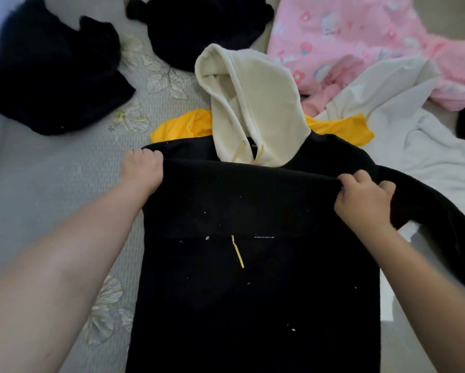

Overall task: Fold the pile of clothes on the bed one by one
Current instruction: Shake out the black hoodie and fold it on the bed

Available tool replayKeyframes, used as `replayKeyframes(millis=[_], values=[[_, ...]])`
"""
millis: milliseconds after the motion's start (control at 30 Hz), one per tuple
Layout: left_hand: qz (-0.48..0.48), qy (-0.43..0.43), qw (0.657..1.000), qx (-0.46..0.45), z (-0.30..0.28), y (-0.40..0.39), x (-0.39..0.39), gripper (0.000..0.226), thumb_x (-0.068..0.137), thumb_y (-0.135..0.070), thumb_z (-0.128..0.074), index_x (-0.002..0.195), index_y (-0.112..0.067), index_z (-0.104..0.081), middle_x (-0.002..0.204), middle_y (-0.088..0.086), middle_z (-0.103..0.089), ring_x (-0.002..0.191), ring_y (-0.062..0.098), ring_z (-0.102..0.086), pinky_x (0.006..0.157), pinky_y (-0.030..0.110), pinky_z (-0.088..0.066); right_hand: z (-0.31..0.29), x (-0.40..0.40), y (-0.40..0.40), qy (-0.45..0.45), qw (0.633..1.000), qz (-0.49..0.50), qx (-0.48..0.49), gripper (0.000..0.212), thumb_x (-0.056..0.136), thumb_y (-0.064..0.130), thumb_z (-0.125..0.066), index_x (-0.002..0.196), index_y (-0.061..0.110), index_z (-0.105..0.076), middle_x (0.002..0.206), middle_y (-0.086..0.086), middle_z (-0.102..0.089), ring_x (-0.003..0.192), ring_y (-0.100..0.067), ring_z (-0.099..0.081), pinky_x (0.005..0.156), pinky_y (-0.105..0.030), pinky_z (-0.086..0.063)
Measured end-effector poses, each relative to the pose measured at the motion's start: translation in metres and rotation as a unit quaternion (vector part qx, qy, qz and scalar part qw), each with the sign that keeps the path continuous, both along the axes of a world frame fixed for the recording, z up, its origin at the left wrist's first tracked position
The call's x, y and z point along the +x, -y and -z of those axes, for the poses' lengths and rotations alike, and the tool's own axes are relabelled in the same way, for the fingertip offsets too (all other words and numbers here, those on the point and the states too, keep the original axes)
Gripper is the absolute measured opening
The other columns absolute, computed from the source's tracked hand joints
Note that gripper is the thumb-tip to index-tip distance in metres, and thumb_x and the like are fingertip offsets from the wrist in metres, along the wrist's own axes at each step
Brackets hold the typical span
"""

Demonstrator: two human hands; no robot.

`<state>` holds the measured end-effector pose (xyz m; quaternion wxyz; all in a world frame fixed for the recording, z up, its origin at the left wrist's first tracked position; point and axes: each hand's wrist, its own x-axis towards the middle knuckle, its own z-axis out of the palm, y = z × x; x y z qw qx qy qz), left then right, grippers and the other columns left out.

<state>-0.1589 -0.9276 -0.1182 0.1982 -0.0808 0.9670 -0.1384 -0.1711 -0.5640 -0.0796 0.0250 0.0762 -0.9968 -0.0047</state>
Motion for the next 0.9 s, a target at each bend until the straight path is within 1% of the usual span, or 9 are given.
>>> replayKeyframes(millis=[100,200,333,400,500,633,767,833,900], values=[[-0.044,-0.007,0.999,0.004,0.007,0.000,0.000,0.028,0.092,-0.006,-0.032,0.118,-0.007,-0.042,0.123,0.015,-0.049,0.116,0.029,-0.045,0.096,0.039,-0.032,0.012,-0.020,0.013,0.077,0.992,0.043,0.089,0.041,0.084,0.005,-0.048,0.125,0.007,-0.049,0.112,-0.018,-0.051,0.097,-0.034,-0.049,0.095,-0.042,-0.014],[-0.060,-0.074,0.994,0.057,0.013,-0.009,0.008,0.037,0.092,-0.006,-0.038,0.129,-0.004,-0.035,0.140,0.023,-0.030,0.132,0.034,-0.026,0.106,0.046,-0.020,0.024,-0.020,0.013,0.072,0.990,0.037,0.113,0.055,0.084,0.003,-0.052,0.137,0.008,-0.037,0.140,-0.022,-0.035,0.126,-0.036,-0.032,0.107,-0.054,-0.003],[0.152,-0.200,0.950,0.188,0.025,-0.050,0.040,0.042,0.081,-0.019,-0.056,0.116,0.005,-0.058,0.128,0.029,-0.050,0.120,0.046,-0.046,0.096,0.058,-0.037,0.043,0.010,0.017,0.022,0.993,-0.063,0.094,0.042,0.086,0.021,-0.047,0.123,0.005,-0.056,0.134,-0.024,-0.047,0.125,-0.042,-0.044,0.098,-0.065,-0.008],[0.154,-0.095,0.959,0.217,0.036,-0.070,0.059,0.060,0.084,-0.036,-0.057,0.132,-0.001,-0.046,0.140,0.025,-0.038,0.131,0.041,-0.034,0.106,0.053,-0.027,0.054,0.022,0.010,0.139,0.983,-0.043,0.112,0.063,0.086,0.045,-0.020,0.133,0.014,-0.047,0.145,-0.017,-0.036,0.135,-0.034,-0.032,0.105,-0.060,-0.002],[0.022,0.063,0.981,0.184,0.068,-0.075,0.083,0.073,0.091,-0.057,-0.026,0.147,-0.019,0.002,0.155,0.009,0.010,0.142,0.028,0.012,0.114,0.043,0.007,0.081,0.023,-0.014,0.251,0.957,-0.023,0.142,0.084,0.075,0.063,0.019,0.146,0.028,-0.007,0.156,-0.003,0.004,0.143,-0.019,0.006,0.110,-0.046,0.015],[-0.022,0.090,0.982,0.166,0.079,-0.077,0.085,0.072,0.091,-0.059,-0.019,0.145,-0.024,0.012,0.153,0.005,0.019,0.140,0.027,0.020,0.113,0.042,0.010,0.098,0.012,-0.020,0.299,0.945,-0.029,0.127,0.060,0.094,0.053,-0.011,0.146,0.028,0.007,0.153,0.000,0.022,0.141,-0.016,0.019,0.111,-0.047,0.013],[-0.013,0.081,0.984,0.157,0.058,-0.087,0.075,0.069,0.093,-0.053,-0.026,0.147,-0.018,-0.001,0.155,0.010,0.007,0.142,0.028,0.008,0.115,0.044,-0.004,0.070,0.012,-0.017,0.270,0.961,-0.050,-0.042,0.054,0.096,0.036,-0.038,0.145,0.016,-0.024,0.155,-0.008,-0.010,0.144,-0.022,-0.006,0.114,-0.048,-0.004],[-0.011,0.022,0.981,0.192,0.044,-0.100,0.069,0.065,0.094,-0.044,-0.037,0.145,-0.010,-0.017,0.154,0.016,-0.009,0.143,0.029,-0.003,0.114,0.044,-0.011,0.046,0.023,-0.026,0.135,0.971,-0.055,-0.189,0.038,0.087,0.014,-0.056,0.121,-0.002,-0.055,0.133,-0.023,-0.049,0.126,-0.039,-0.042,0.104,-0.049,-0.028],[0.019,-0.042,0.968,0.249,0.032,-0.119,0.061,0.061,0.091,-0.032,-0.051,0.140,-0.001,-0.031,0.149,0.022,-0.023,0.141,0.034,-0.014,0.112,0.045,-0.018,0.034,0.039,-0.052,0.009,0.968,0.024,-0.249,0.028,0.078,0.007,-0.060,0.100,-0.008,-0.066,0.108,-0.025,-0.064,0.109,-0.042,-0.055,0.096,-0.045,-0.037]])
